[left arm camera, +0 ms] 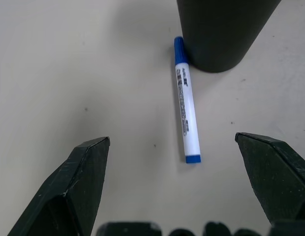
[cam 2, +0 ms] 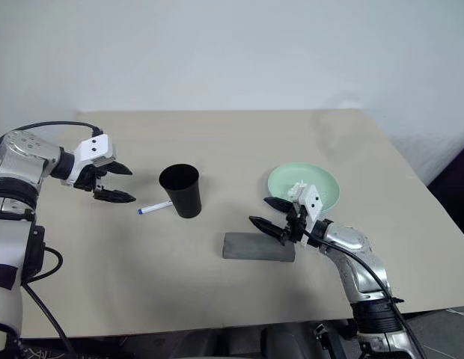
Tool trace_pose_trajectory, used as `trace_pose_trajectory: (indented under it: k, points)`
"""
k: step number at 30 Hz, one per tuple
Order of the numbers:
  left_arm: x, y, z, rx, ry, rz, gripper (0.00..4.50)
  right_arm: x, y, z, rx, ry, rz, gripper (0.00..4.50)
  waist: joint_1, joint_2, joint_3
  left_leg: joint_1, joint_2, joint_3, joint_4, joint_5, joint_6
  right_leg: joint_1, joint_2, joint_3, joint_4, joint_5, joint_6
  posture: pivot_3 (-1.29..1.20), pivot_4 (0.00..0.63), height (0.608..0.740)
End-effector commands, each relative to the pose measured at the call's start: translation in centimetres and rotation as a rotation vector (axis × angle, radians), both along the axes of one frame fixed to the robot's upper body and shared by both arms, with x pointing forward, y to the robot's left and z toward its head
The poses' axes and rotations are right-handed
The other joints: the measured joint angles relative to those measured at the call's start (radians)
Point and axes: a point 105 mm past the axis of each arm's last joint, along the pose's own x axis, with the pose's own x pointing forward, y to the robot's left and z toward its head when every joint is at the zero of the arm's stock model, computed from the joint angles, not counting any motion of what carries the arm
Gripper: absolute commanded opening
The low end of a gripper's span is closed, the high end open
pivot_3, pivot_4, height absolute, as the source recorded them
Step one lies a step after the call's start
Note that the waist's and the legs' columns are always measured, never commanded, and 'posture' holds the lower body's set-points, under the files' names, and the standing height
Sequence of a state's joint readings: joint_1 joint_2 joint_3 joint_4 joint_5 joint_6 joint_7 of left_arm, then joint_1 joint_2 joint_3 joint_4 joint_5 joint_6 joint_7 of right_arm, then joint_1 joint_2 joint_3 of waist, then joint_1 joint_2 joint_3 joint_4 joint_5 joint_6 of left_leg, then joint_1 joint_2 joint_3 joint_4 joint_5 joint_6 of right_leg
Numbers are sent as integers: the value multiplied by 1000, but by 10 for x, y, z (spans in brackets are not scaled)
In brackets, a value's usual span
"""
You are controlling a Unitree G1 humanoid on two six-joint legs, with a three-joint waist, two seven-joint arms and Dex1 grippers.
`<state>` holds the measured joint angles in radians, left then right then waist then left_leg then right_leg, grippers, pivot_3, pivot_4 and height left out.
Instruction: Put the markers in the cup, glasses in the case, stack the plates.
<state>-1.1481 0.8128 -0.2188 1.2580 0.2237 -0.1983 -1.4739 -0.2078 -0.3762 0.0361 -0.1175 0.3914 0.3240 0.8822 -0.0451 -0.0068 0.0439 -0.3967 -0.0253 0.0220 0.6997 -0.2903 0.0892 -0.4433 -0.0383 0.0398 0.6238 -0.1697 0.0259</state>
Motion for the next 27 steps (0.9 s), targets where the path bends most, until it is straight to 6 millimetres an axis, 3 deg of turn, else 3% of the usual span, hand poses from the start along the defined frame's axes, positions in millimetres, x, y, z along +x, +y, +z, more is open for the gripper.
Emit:
trace_pose_trajectory:
  k: [1,11,16,20,27]
  points:
    - [4,-2,8,-23,-59,-3,4438,-7,4,21,34,-65,-1,3603,0,0,0,0,0,0,0,0,0,0,0,0,0,0,0,0,0,740]
    - [-11,8,-4,-62,-4,-15,4438,-39,32,54,37,-139,157,3603,0,0,0,0,0,0,0,-1,1,0,0,0,0,-1,1,0,0,740]
    - [-12,3,-5,-97,-10,-29,4438,-50,43,66,34,-163,212,3603,1,-1,-1,0,0,0,1,-2,1,0,-1,-1,0,-1,1,0,0,740]
    - [-12,-2,-9,-134,16,-30,4438,-55,49,69,39,-160,231,3603,1,-1,-1,0,0,0,1,-2,2,0,-1,-1,0,-1,1,0,0,740]
    - [-9,-11,-34,-147,104,49,4438,-62,50,67,40,-132,226,3603,1,-1,-1,0,0,0,1,-2,2,1,-1,-1,0,-1,1,0,0,740]
